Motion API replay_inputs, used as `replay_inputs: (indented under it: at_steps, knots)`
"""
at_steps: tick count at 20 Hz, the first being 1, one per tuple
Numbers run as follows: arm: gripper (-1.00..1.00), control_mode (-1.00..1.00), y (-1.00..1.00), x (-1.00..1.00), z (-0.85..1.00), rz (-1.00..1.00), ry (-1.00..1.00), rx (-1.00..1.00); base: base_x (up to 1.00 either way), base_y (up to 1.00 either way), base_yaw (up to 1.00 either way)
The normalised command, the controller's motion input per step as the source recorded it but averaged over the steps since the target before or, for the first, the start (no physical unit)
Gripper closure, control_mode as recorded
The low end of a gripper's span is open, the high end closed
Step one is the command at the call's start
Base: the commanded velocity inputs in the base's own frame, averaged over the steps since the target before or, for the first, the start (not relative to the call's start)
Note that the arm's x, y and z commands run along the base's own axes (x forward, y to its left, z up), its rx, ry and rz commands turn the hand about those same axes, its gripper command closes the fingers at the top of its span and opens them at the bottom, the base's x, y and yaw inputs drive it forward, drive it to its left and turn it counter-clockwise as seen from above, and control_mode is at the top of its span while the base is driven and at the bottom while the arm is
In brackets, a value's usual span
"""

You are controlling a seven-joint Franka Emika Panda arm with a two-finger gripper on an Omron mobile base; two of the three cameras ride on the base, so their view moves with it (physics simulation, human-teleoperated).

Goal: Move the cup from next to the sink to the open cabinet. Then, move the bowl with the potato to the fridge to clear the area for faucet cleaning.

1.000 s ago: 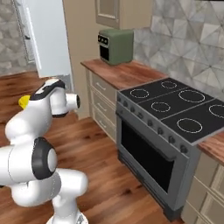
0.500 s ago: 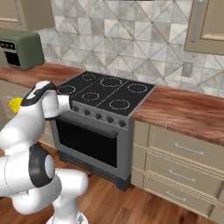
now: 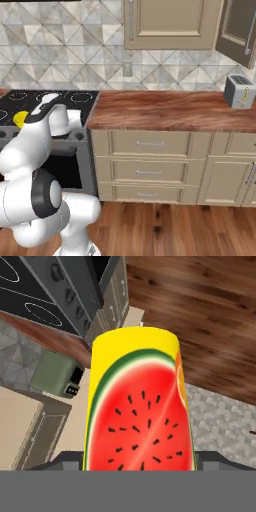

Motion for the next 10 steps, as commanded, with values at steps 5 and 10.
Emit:
replay_inputs:
  at_steps: [5,10]
  knots:
    - [1.00,1.00,0.00,0.00,0.00,0.00,0.00,0.00,-0.03,-0.26,-0.16]
    - [1.00,1.00,0.00,0.00,0.00,0.00,0.00,0.00,0.24,-1.00,-0.17]
